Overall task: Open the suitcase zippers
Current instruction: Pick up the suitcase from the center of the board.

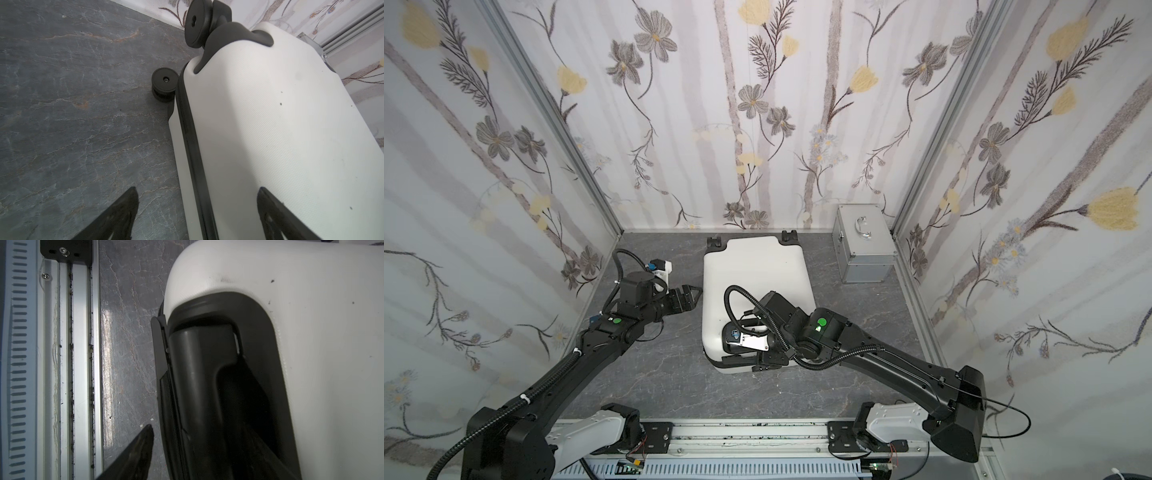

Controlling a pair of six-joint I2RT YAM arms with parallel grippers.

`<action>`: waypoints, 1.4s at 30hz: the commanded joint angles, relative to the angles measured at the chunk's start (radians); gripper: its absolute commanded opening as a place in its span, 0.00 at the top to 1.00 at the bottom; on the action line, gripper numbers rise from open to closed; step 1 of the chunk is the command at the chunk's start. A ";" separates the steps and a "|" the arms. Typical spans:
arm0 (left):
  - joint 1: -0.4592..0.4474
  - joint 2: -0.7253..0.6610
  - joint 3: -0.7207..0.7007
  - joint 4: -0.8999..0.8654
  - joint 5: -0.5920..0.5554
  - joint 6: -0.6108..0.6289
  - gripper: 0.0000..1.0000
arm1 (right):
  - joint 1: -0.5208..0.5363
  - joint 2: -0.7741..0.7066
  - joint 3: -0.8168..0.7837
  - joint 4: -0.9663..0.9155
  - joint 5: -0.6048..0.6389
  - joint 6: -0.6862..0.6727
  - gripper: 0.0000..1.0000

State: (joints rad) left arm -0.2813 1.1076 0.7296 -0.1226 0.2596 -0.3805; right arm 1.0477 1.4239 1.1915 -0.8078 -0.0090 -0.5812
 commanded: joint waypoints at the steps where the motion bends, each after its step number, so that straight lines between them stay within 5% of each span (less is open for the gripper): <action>1: -0.001 -0.009 -0.008 -0.005 0.001 0.012 0.09 | 0.002 0.020 0.024 -0.026 0.000 -0.071 0.38; 11: -0.002 -0.030 -0.021 -0.007 -0.014 0.011 0.09 | -0.018 0.093 0.063 -0.073 -0.057 -0.151 0.54; 21: -0.001 -0.049 -0.040 0.017 -0.042 0.000 0.08 | -0.056 0.166 0.093 -0.089 -0.112 -0.199 0.57; 26: -0.002 -0.052 -0.045 0.026 -0.034 0.014 0.08 | -0.083 0.167 0.117 -0.105 -0.157 -0.234 0.69; 29: -0.002 -0.071 -0.049 0.028 -0.031 0.020 0.09 | -0.095 0.155 0.139 -0.103 -0.163 -0.270 0.89; 33: -0.003 -0.133 -0.074 0.083 0.033 0.039 0.13 | -0.129 0.115 0.167 -0.097 -0.178 -0.312 0.98; 42: -0.016 -0.300 -0.086 0.111 0.229 0.114 0.21 | -0.307 0.027 0.270 0.028 -0.345 -0.322 1.00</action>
State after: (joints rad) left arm -0.2913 0.8425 0.6468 -0.0521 0.3973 -0.3286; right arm 0.7887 1.4685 1.4387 -1.0512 -0.3271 -0.8497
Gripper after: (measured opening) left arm 0.789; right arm 0.296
